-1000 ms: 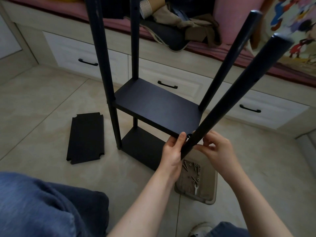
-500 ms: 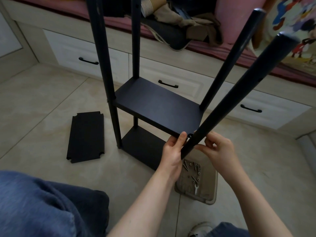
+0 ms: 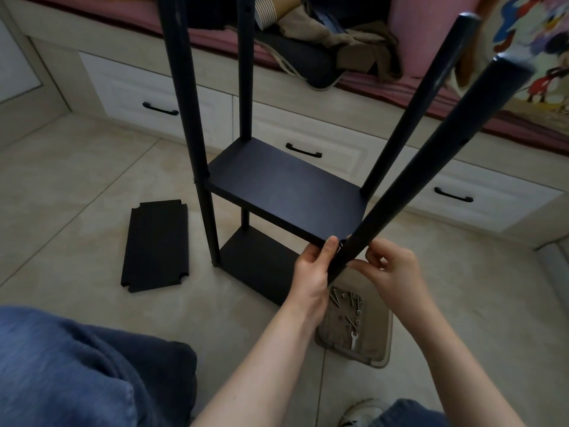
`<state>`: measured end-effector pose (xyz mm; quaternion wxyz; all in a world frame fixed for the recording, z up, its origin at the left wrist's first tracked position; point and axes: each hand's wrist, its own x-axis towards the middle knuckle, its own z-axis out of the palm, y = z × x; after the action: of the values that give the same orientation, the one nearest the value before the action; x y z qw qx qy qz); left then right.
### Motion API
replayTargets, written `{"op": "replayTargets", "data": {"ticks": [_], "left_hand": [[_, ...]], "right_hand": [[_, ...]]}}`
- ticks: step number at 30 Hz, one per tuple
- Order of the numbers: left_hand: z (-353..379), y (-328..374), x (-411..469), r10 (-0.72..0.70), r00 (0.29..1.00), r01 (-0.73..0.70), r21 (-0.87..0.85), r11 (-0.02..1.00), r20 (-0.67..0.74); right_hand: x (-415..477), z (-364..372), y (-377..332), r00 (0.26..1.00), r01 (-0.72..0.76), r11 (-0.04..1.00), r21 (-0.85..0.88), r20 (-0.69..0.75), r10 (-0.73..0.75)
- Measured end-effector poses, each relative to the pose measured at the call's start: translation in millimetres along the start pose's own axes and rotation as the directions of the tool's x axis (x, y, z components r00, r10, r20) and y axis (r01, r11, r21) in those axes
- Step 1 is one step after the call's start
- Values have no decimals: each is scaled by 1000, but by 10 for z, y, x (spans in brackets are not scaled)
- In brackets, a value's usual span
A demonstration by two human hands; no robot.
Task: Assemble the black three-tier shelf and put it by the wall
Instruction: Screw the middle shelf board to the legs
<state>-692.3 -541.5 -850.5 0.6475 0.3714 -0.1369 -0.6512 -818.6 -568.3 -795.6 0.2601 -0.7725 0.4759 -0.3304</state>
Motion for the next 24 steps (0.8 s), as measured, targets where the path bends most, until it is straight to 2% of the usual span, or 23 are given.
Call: {"op": "replayTargets", "data": {"ticks": [10,24], "left_hand": [[-16,31,-16,-31,997,34,-35,999,67],[3,23,-44,8,999,-8,2,1000,43]], "right_hand": [[-4,-61,-22,1000,-1,999,-50,-2,1],[20,-25,-63,1000,-4,999,-41,2,4]]}}
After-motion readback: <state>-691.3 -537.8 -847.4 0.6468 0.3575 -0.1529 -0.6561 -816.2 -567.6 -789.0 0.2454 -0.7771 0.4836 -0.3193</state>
